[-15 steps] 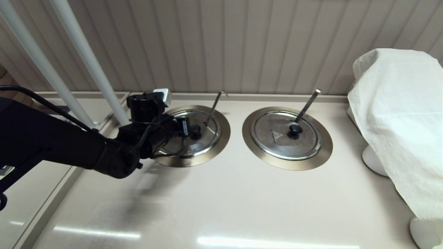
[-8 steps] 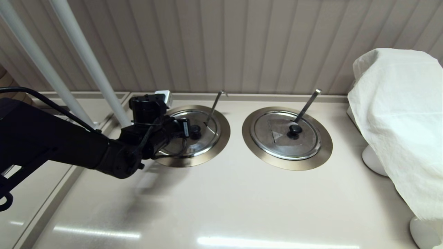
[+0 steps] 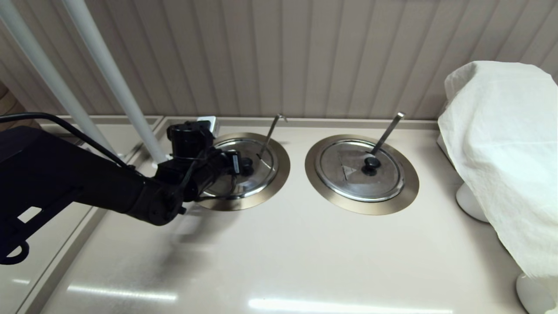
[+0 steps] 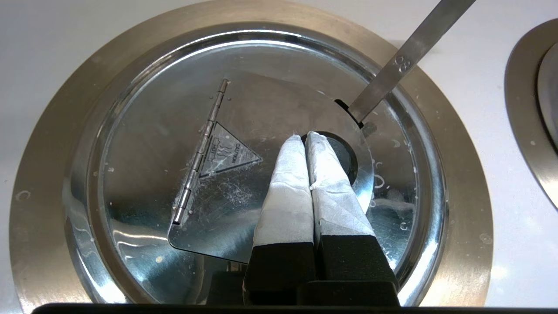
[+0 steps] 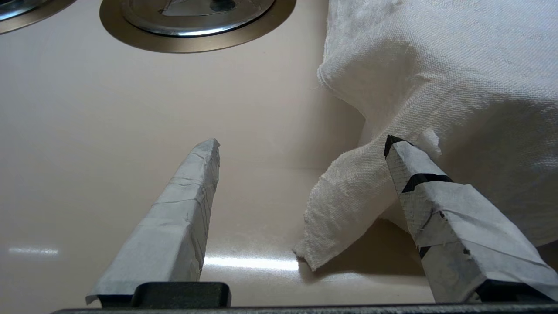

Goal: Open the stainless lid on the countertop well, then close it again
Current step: Open the lid

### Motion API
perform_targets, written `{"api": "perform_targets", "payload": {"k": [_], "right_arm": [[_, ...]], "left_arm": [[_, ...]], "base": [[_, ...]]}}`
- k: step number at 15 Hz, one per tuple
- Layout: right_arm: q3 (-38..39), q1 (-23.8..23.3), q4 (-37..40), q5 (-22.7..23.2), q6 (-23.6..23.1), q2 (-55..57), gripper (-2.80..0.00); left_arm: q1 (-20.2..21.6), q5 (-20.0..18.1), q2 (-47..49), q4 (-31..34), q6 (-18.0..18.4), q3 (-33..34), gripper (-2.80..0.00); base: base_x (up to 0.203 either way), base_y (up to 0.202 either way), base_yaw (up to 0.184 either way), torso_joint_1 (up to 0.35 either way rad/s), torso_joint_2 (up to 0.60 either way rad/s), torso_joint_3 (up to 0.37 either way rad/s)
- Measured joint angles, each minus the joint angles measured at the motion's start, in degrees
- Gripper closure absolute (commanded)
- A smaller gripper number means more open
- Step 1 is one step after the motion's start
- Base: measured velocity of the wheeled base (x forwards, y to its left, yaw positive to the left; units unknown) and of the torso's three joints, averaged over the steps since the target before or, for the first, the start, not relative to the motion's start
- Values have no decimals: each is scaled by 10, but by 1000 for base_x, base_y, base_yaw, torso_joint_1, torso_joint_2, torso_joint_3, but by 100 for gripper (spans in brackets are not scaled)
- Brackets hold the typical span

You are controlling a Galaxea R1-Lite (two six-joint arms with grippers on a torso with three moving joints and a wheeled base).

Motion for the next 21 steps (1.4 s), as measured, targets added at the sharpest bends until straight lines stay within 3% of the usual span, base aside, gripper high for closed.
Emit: {"api": "perform_targets", "payload": {"k": [1,2,6,14,21], "right_arm": [[0,0,0,0,0,0,-280],[0,0,0,0,0,0,-280],[0,0,0,0,0,0,-280],[0,0,0,0,0,0,-280],[0,0,0,0,0,0,-280]], "left_arm": [[0,0,5,-1,0,-1,-222],[0,1,9,-4,1,-1,-280],[-5,52,30,-30,22,-10,-280],[-19,51,50,-85,17,-13,-280],[-21,52,84,-88,19,-13,-280]], "base": [[0,0,0,0,0,0],[0,0,0,0,0,0],[0,0,0,0,0,0],[0,0,0,0,0,0],[0,0,0,0,0,0]]}}
